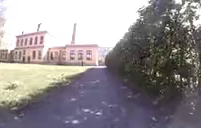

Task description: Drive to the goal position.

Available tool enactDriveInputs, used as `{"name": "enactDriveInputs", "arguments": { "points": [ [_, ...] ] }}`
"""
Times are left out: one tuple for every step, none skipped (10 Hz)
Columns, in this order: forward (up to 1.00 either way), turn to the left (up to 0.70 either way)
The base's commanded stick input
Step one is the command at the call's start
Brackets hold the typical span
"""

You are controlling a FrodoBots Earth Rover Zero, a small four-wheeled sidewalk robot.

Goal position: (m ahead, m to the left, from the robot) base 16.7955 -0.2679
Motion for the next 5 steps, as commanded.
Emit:
{"name": "enactDriveInputs", "arguments": {
  "points": [
    [0.7,0.0],
    [0.7,0.0],
    [0.7,0.0],
    [0.7,0.0],
    [0.7,0.0]
  ]
}}
